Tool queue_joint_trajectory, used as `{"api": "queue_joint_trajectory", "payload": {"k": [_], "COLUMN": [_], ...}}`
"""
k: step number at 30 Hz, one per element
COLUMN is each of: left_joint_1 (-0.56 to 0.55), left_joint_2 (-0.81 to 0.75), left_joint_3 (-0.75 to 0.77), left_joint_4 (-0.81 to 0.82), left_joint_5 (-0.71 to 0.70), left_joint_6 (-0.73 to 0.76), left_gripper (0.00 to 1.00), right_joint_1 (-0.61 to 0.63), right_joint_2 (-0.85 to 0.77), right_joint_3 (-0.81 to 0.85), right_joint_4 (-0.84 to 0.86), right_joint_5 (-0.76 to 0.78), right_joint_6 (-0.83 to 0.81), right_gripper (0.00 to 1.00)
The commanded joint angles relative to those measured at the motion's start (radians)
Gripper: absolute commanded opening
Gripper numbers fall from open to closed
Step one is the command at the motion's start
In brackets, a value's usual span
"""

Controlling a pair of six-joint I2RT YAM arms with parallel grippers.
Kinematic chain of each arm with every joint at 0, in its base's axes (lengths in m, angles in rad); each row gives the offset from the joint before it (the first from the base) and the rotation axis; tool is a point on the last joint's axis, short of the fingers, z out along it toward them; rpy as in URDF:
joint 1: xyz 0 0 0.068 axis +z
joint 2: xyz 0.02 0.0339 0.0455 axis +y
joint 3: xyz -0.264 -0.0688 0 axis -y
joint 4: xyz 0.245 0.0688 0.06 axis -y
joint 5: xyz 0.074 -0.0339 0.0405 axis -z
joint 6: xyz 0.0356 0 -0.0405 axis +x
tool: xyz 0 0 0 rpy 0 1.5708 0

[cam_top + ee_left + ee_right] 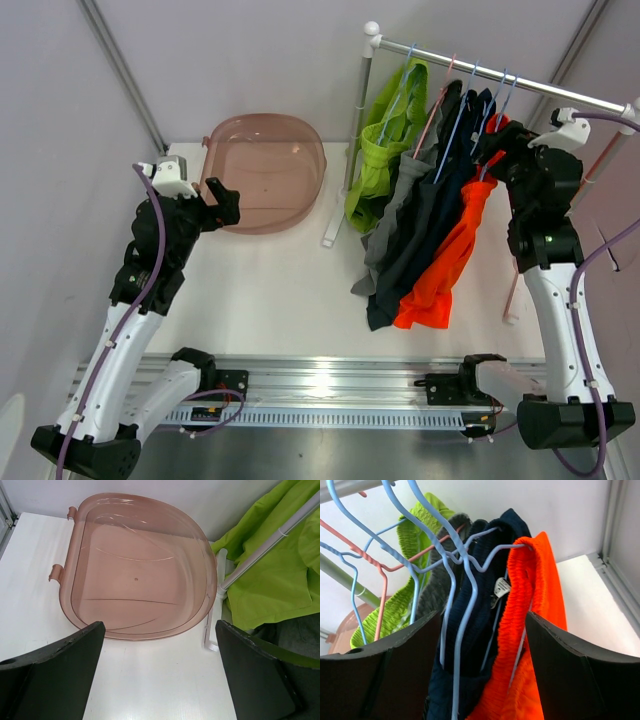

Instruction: Remove the shorts from the hanger

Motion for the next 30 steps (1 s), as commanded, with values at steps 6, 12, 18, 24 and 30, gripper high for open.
{"api": "queue_joint_trajectory", "payload": {"k": [6, 12, 18, 24, 30], "left_joint_1": [0.006, 0.006, 0.004, 0.004, 0.004], "left_joint_2": [-0.004, -0.005, -0.009, -0.007, -0.005], "left_joint_3": [-0.003, -0.004, -0.006, -0.004, -0.006], "left_joint_4": [0.001, 0.002, -0.004, -0.004, -0.004], "left_joint_5": [0.003, 0.000, -0.005, 0.000, 0.000], "left_joint_6": [0.018, 0.017, 0.021, 0.020, 0.020], "left_gripper": [0.99, 0.99, 0.99, 0.99, 0.99], "right_joint_1": [0.003, 0.003, 0.004, 0.004, 0.006], "right_joint_2": [-0.106, -0.055, 0.005, 0.034, 0.077], "right_joint_3": [-0.067, -0.051, -0.022, -0.010, 0.028], "right_joint_4": [0.096, 0.081, 0.080, 0.099, 0.103], "right_joint_5": [0.082, 0.067, 0.063, 0.074, 0.077], "right_joint_6": [-0.046, -0.016, 0.000, -0.002, -0.004], "right_gripper": [0.76, 0.75, 0.71, 0.58, 0.32]}}
